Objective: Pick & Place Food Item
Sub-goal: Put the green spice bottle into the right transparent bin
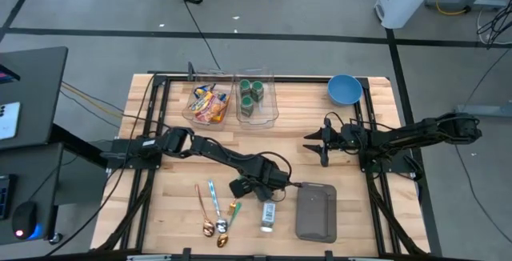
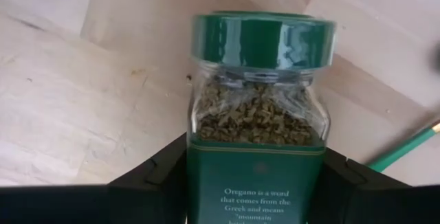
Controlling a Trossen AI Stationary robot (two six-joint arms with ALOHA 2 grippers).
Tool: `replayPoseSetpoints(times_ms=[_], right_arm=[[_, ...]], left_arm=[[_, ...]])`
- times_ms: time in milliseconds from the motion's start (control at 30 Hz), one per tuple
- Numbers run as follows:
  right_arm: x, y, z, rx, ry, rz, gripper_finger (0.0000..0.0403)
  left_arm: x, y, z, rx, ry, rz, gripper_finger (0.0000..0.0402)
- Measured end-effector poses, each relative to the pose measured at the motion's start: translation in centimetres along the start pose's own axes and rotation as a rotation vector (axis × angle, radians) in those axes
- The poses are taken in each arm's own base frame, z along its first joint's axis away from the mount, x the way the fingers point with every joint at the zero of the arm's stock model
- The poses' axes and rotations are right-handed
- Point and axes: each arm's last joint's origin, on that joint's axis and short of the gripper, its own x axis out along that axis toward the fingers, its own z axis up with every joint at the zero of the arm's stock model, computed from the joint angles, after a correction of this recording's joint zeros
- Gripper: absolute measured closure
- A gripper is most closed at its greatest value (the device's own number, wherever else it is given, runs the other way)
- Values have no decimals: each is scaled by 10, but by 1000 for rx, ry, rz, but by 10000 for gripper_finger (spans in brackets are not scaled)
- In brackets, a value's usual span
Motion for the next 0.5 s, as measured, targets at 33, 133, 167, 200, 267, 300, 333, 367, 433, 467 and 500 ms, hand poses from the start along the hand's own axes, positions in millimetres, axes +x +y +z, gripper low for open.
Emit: replayPoseSetpoints(times_ms=[33,133,167,200,267,300,333,367,433,467,500], right_arm=[[0,0,0,0,0,0,236],[0,0,0,1,0,0,236],[0,0,0,1,0,0,236],[0,0,0,2,0,0,236],[0,0,0,2,0,0,236],[0,0,0,2,0,0,236],[0,0,0,2,0,0,236],[0,0,0,2,0,0,236],[0,0,0,2,0,0,236],[0,0,0,2,0,1,236],[0,0,0,2,0,1,236]], left_arm=[[-1,0,0,-9,-2,2,194],[-4,0,0,-25,-13,2,194],[-5,0,0,-31,-20,0,194],[-6,0,0,-37,-26,0,194],[-8,0,2,-57,-54,1,194],[-10,0,3,-72,-67,-1,194],[-12,-1,2,-90,-75,-6,194],[-16,-2,2,-107,-80,-12,194],[-23,-3,2,-140,-102,-10,194],[-26,-2,2,-159,-108,-4,194],[-29,-3,1,-176,-111,-1,194]])
